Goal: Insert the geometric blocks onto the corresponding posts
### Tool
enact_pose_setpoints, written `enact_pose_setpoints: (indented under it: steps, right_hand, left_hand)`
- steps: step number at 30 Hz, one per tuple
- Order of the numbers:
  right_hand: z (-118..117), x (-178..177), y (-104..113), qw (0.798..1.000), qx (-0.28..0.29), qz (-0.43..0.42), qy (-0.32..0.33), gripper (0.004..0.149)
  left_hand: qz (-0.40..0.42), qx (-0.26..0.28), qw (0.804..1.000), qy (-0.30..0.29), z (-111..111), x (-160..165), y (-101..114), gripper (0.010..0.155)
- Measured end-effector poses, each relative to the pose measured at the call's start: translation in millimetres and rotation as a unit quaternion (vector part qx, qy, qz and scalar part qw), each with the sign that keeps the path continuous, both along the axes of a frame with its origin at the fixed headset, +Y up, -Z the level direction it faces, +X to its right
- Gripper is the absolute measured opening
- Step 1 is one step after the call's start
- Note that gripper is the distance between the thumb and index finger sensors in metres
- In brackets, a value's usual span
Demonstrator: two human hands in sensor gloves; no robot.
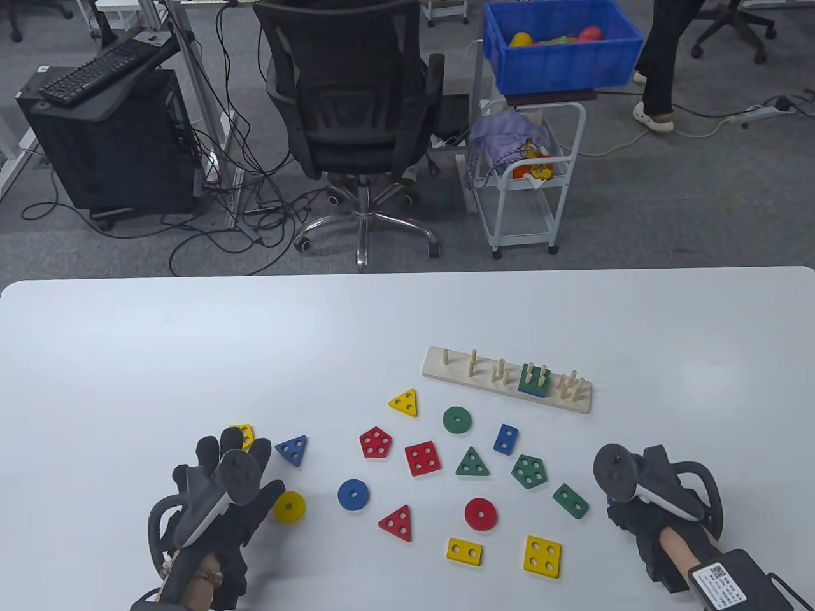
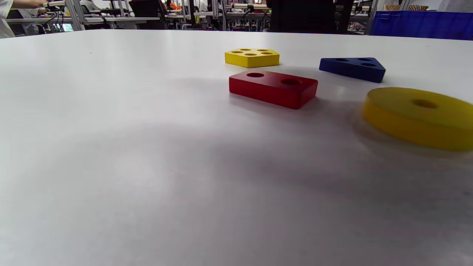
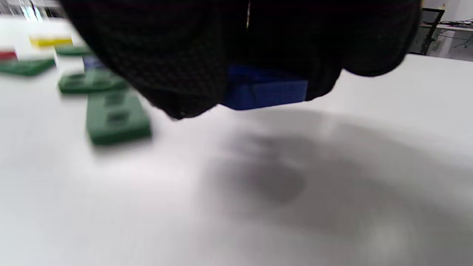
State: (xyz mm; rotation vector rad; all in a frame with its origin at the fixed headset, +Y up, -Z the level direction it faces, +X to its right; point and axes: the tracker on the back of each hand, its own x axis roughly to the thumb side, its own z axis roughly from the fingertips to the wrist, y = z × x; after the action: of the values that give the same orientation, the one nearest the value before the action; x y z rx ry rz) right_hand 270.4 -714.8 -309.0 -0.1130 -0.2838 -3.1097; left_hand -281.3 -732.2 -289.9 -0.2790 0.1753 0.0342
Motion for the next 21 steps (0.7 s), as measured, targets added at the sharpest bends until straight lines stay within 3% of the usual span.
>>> enact_pose_setpoints:
  steps: [5, 9, 15, 21]
  right_hand:
    - [-43.9, -0.3, 27.8, 0.997, 0.026, -0.076, -0.022, 0.066]
    - [-78.0, -3.1, 37.1, 0.992, 0.024, -0.110, -0.050, 0.067]
    - [-119.2, -15.9, 30.8, 0.991, 0.008, -0.103, -0.088, 0.067]
    - [-137.3, -25.3, 17.4, 0.991, 0.006, -0.071, -0.110, 0.067]
  left_hand:
    - [0.000, -0.001, 1.000, 0.004, -0.1, -1.3, 0.2, 0.076]
    - [0.000, -0.002, 1.000, 0.007, -0.5, -2.7, 0.3, 0.076]
    - [-0.001, -0.005, 1.000, 0.013, -0.9, -4.7, 1.0, 0.076]
    - [-0.002, -0.007, 1.000, 0.014, -1.5, -5.8, 0.8, 0.076]
